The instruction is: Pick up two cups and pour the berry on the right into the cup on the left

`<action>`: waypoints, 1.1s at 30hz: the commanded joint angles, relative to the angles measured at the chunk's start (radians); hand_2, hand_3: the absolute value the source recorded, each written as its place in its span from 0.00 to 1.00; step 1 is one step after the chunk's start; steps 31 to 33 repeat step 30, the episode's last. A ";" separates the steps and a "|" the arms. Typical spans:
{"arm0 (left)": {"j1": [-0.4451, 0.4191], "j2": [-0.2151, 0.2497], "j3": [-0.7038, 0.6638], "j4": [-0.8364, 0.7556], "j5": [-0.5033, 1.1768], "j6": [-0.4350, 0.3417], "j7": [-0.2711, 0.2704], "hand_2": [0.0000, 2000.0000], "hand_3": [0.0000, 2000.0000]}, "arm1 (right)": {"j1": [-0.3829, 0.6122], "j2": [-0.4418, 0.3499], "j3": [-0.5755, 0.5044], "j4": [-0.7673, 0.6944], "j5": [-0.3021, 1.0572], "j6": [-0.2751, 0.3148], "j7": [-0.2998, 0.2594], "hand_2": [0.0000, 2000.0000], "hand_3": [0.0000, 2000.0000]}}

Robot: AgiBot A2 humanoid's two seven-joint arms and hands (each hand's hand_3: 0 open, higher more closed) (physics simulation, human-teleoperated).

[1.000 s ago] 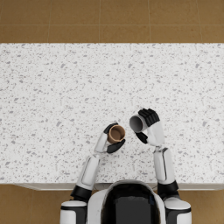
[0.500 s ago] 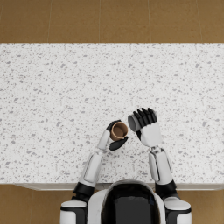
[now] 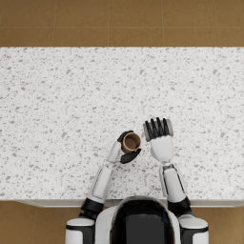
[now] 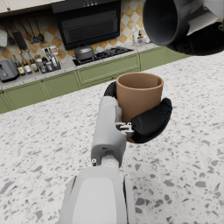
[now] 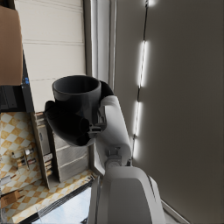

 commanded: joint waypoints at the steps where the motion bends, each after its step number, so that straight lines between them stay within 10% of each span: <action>1: 0.001 0.001 0.000 0.001 0.000 0.000 0.000 1.00 0.64 | 0.015 -0.013 0.011 0.022 0.032 0.000 0.000 1.00 0.64; 10: 0.009 0.010 -0.005 0.009 0.000 -0.002 0.000 1.00 0.64 | 0.003 -0.020 0.018 0.043 0.275 -0.002 0.000 1.00 0.64; 33: 0.019 0.020 0.000 0.014 0.000 -0.003 0.000 1.00 0.64 | -0.018 -0.026 0.006 0.052 0.304 -0.003 0.001 1.00 0.64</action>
